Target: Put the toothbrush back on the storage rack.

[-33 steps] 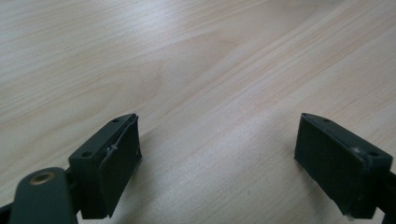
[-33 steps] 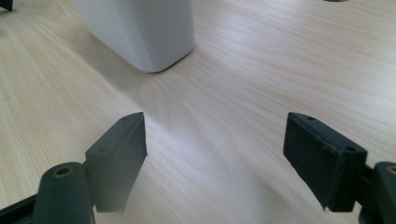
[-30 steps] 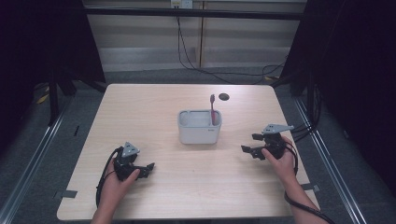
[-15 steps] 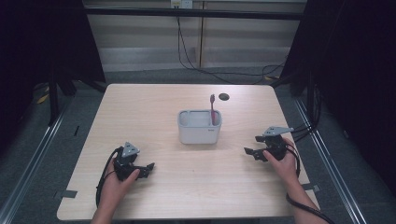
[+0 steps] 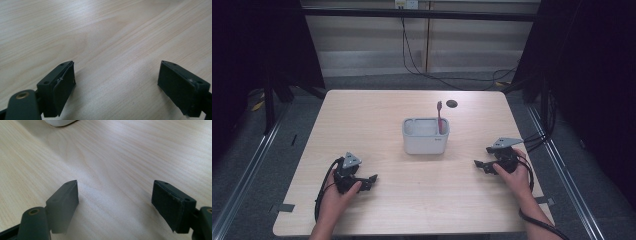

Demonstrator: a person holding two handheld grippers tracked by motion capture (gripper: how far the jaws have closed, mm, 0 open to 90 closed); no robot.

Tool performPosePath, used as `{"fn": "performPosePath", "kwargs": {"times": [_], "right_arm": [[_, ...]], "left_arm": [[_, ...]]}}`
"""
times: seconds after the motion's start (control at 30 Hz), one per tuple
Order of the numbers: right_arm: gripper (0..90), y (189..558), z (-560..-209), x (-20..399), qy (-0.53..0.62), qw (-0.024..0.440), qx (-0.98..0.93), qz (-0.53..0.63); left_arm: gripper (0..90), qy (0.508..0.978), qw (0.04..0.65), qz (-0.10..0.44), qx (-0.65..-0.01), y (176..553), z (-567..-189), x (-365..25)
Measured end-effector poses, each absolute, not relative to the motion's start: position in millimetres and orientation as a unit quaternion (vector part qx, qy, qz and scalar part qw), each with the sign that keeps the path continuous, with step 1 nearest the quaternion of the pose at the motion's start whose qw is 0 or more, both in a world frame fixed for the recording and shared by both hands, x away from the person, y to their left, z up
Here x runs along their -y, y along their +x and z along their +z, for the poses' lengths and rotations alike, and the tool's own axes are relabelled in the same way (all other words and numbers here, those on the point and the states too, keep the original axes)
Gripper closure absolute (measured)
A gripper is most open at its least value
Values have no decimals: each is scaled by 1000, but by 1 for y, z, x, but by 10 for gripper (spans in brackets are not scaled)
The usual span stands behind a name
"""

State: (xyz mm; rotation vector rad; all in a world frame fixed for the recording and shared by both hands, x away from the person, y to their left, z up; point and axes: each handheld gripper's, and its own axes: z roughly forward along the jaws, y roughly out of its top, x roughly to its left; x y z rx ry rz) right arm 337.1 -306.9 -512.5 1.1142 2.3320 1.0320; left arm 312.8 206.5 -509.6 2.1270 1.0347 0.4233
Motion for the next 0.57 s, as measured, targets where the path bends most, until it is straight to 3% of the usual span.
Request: {"fn": "performPosePath", "kwargs": {"times": [0.57], "right_arm": [[166,338,-513,307,420,167,-817,358]], "left_arm": [[139,826,360,164,-401,313,-510,-207]]}}
